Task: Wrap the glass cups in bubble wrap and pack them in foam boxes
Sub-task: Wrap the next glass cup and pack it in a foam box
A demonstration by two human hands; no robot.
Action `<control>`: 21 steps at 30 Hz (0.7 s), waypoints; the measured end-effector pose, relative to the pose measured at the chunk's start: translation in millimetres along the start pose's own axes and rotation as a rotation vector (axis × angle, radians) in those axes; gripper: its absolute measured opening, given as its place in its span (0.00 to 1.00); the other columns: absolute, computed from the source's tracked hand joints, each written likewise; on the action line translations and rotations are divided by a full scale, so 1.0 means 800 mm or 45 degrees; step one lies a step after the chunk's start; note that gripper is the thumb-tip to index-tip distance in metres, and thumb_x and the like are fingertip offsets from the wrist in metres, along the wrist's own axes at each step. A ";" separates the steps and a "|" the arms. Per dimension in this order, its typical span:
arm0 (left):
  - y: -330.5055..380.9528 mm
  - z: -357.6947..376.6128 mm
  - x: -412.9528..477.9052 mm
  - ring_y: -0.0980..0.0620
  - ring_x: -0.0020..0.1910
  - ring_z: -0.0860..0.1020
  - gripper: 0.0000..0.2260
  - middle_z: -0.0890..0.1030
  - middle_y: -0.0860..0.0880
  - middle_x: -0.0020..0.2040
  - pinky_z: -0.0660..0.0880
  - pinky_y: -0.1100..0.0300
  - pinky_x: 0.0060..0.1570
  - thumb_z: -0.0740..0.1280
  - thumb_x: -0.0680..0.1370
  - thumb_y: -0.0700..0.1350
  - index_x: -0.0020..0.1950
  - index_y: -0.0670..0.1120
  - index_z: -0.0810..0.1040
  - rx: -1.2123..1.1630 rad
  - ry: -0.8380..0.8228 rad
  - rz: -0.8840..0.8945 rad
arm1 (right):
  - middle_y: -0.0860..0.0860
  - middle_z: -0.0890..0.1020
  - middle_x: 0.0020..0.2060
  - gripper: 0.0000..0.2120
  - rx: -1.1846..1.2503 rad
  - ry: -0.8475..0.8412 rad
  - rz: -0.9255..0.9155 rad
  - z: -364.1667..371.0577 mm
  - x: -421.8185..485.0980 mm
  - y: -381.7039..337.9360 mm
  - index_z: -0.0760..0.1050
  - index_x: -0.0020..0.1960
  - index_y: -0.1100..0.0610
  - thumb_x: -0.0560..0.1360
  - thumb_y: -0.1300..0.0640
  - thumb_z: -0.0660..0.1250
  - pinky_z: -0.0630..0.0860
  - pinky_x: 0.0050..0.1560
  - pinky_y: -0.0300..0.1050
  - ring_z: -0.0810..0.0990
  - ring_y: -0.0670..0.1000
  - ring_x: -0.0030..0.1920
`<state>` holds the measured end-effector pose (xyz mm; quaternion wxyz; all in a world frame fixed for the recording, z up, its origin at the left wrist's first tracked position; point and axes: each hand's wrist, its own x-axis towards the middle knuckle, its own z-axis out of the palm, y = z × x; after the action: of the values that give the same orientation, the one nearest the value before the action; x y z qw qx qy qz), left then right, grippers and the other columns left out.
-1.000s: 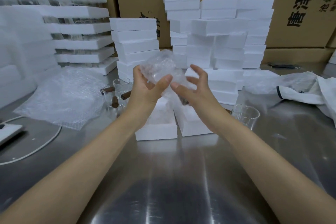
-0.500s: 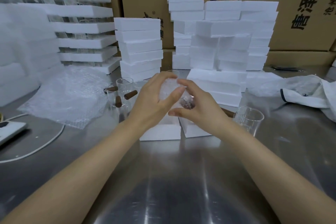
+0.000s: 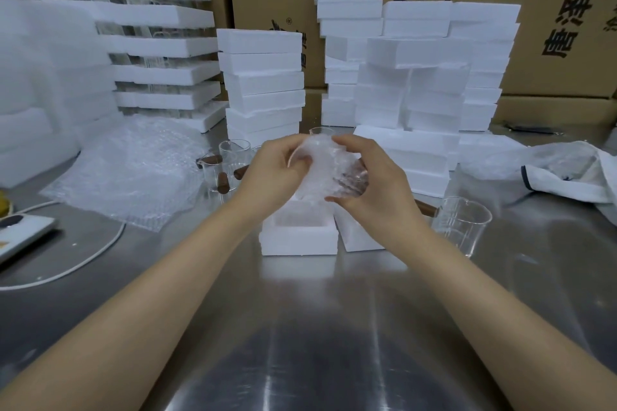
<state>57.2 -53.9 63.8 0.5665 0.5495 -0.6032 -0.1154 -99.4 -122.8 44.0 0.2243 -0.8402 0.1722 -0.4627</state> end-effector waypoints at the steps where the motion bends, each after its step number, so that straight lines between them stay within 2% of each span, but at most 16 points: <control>1: -0.001 0.000 0.000 0.59 0.44 0.80 0.19 0.84 0.58 0.41 0.75 0.65 0.44 0.62 0.77 0.33 0.46 0.57 0.82 0.032 0.021 -0.020 | 0.31 0.71 0.53 0.34 0.015 -0.031 -0.012 0.001 -0.001 -0.002 0.67 0.64 0.40 0.67 0.63 0.78 0.70 0.50 0.25 0.72 0.30 0.50; 3: -0.004 0.002 -0.003 0.55 0.36 0.77 0.19 0.81 0.55 0.34 0.73 0.59 0.37 0.63 0.73 0.31 0.37 0.56 0.81 0.058 0.112 -0.091 | 0.35 0.73 0.55 0.33 0.036 -0.089 -0.050 0.003 -0.003 -0.007 0.65 0.64 0.38 0.68 0.60 0.77 0.71 0.51 0.27 0.73 0.32 0.51; 6: 0.000 0.012 -0.007 0.54 0.30 0.69 0.16 0.74 0.53 0.29 0.65 0.60 0.32 0.61 0.71 0.31 0.31 0.50 0.75 0.129 0.317 -0.108 | 0.39 0.73 0.59 0.31 0.152 0.002 0.013 0.006 -0.003 -0.016 0.64 0.65 0.38 0.68 0.52 0.77 0.71 0.52 0.27 0.74 0.36 0.54; 8: 0.007 0.017 -0.007 0.53 0.33 0.73 0.14 0.78 0.52 0.33 0.70 0.59 0.35 0.62 0.72 0.31 0.36 0.49 0.78 0.096 0.371 -0.106 | 0.36 0.71 0.60 0.35 0.302 0.106 0.210 0.002 0.001 -0.014 0.61 0.66 0.38 0.67 0.47 0.77 0.70 0.51 0.24 0.74 0.34 0.57; 9: 0.011 0.018 -0.007 0.53 0.37 0.76 0.12 0.81 0.51 0.37 0.72 0.59 0.38 0.62 0.73 0.31 0.41 0.46 0.80 0.080 0.356 -0.107 | 0.35 0.72 0.59 0.35 0.376 0.091 0.331 0.001 0.004 -0.011 0.60 0.67 0.39 0.67 0.45 0.76 0.71 0.51 0.24 0.74 0.33 0.56; 10: 0.015 0.020 -0.008 0.55 0.40 0.78 0.10 0.81 0.52 0.39 0.73 0.61 0.41 0.63 0.74 0.32 0.46 0.45 0.80 0.095 0.327 -0.092 | 0.37 0.74 0.58 0.31 0.489 0.037 0.439 0.001 0.006 -0.008 0.62 0.67 0.43 0.69 0.45 0.74 0.74 0.51 0.27 0.76 0.33 0.54; 12: 0.022 0.024 -0.012 0.65 0.38 0.76 0.08 0.79 0.60 0.36 0.69 0.73 0.37 0.64 0.75 0.35 0.48 0.47 0.79 0.192 0.252 -0.001 | 0.49 0.80 0.54 0.19 0.808 -0.031 0.628 0.006 0.007 -0.003 0.69 0.62 0.51 0.74 0.49 0.68 0.80 0.48 0.41 0.82 0.44 0.50; 14: 0.027 0.029 -0.017 0.68 0.35 0.74 0.08 0.77 0.62 0.36 0.65 0.77 0.36 0.66 0.77 0.39 0.53 0.49 0.80 0.244 0.188 0.077 | 0.54 0.82 0.53 0.15 1.000 -0.015 0.711 0.011 0.006 -0.002 0.73 0.60 0.53 0.74 0.53 0.63 0.81 0.44 0.45 0.83 0.50 0.51; 16: 0.028 0.030 -0.019 0.64 0.34 0.73 0.06 0.76 0.58 0.36 0.64 0.74 0.35 0.67 0.78 0.42 0.54 0.45 0.80 0.346 0.162 0.175 | 0.55 0.82 0.54 0.18 0.979 -0.015 0.710 0.013 0.005 -0.003 0.76 0.59 0.53 0.71 0.53 0.61 0.81 0.46 0.50 0.81 0.53 0.56; 18: 0.028 0.026 -0.018 0.61 0.30 0.71 0.03 0.72 0.57 0.31 0.63 0.71 0.32 0.68 0.78 0.42 0.46 0.43 0.77 0.488 0.185 0.261 | 0.57 0.81 0.55 0.19 0.874 -0.028 0.678 0.012 0.004 -0.003 0.76 0.59 0.53 0.69 0.53 0.61 0.80 0.54 0.56 0.79 0.56 0.59; 19: 0.028 0.023 -0.017 0.62 0.29 0.70 0.05 0.70 0.58 0.29 0.62 0.71 0.30 0.69 0.77 0.41 0.42 0.44 0.74 0.513 0.212 0.265 | 0.58 0.80 0.56 0.20 0.829 -0.050 0.653 0.011 0.003 -0.004 0.75 0.60 0.54 0.70 0.52 0.61 0.79 0.55 0.58 0.79 0.56 0.59; 21: 0.027 0.018 -0.014 0.61 0.28 0.71 0.08 0.69 0.58 0.27 0.62 0.71 0.29 0.69 0.76 0.40 0.40 0.46 0.71 0.543 0.242 0.238 | 0.56 0.81 0.55 0.18 0.805 -0.116 0.587 0.010 0.003 -0.007 0.76 0.61 0.53 0.73 0.51 0.63 0.80 0.53 0.56 0.80 0.54 0.58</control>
<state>31.6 -44.1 69.3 0.5003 0.6068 -0.6060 0.1194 -91.3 -117.6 44.7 0.5775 -0.6885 0.1954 -0.3927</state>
